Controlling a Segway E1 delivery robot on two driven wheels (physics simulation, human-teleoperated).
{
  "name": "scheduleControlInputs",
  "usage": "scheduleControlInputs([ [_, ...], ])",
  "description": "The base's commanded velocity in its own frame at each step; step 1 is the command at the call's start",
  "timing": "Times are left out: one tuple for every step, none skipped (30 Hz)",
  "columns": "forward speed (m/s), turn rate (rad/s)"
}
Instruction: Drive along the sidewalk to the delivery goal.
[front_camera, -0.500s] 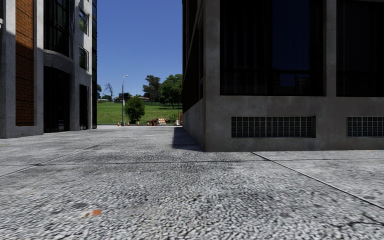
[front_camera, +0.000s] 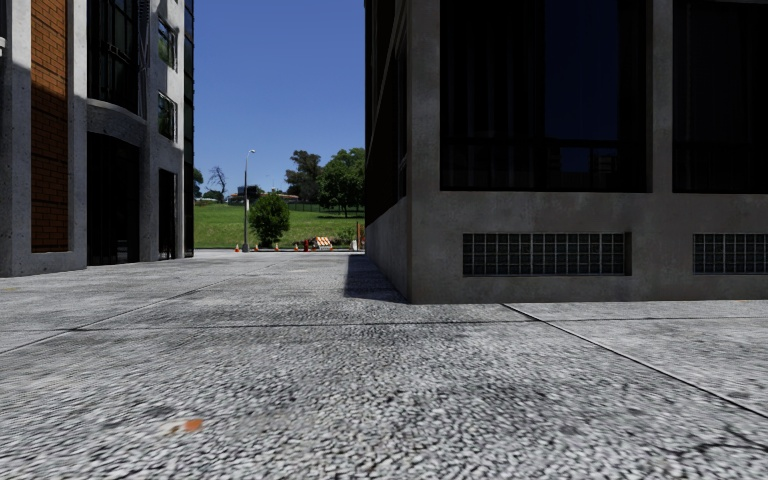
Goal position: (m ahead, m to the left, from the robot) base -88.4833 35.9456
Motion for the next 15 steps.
scheduleControlInputs([
  [0.0, 0.0],
  [0.0, 0.0],
  [0.0, 0.0],
  [0.0, 0.0],
  [0.0, 0.0],
  [0.0, 0.0],
  [0.0, 0.0],
  [0.0, 0.0],
  [0.0, 0.0],
  [0.0, 0.0],
  [0.0, 0.0],
  [0.0, 0.0],
  [0.0, 0.0],
  [0.0, 0.0],
  [0.0, 0.0],
])
